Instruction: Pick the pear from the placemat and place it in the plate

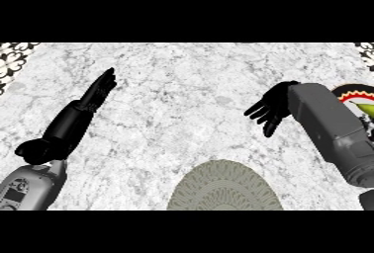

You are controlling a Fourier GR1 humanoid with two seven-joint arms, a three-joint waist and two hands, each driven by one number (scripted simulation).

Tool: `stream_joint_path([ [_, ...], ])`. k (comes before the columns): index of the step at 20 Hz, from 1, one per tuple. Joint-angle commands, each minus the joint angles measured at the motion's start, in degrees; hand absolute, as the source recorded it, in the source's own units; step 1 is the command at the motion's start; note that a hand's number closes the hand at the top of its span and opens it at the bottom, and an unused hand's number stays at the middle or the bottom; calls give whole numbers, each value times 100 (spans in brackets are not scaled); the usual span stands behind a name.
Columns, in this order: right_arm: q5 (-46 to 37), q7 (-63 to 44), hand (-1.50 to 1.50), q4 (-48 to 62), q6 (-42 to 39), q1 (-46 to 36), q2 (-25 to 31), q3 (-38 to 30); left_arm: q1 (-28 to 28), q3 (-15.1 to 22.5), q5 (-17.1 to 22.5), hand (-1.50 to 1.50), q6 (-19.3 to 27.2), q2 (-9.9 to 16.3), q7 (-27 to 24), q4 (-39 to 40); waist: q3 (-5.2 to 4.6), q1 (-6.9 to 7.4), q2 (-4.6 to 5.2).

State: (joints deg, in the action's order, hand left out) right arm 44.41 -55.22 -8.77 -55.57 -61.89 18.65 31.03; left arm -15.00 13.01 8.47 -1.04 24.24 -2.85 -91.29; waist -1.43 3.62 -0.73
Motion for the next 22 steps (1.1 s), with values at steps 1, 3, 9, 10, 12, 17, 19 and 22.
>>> stream_joint_path([
  [1, -37, -746, -150, 376, -396, 214, -648, 119, -27, -37, 19, 0, -21, -2, 69, -59, 145, 5, 187],
  [3, -65, -704, -150, 460, -532, 294, -712, 170, 173, 75, -121, 0, 84, -93, -56, -88, 142, -21, 168],
  [9, 27, -767, -150, 755, -759, 147, -1005, 129, 144, -119, 52, 0, -96, -5, -118, 11, 133, -114, 148],
  [10, 2, -761, -150, 796, -898, 178, -973, 152, 304, -30, -26, 0, -29, -49, -128, -83, 135, -89, 137],
  [12, -82, -650, -150, 843, -894, 355, -1149, 231, 198, -99, -6, 0, 3, 4, 66, -212, 139, -131, 109],
  [17, -191, -549, -150, 865, -897, 340, -1384, 303, 148, -184, -27, 0, 19, -2, 58, -63, 139, -203, 133],
  [19, -219, -640, -150, 867, -943, 359, -1308, 311, 294, -260, 11, 0, -15, 84, 61, -133, 135, -235, 88],
  [22, -196, -525, -150, 868, -933, 313, -1432, 267, 252, -171, -65, 0, -7, 46, 104, -250, 143, -180, 115],
])
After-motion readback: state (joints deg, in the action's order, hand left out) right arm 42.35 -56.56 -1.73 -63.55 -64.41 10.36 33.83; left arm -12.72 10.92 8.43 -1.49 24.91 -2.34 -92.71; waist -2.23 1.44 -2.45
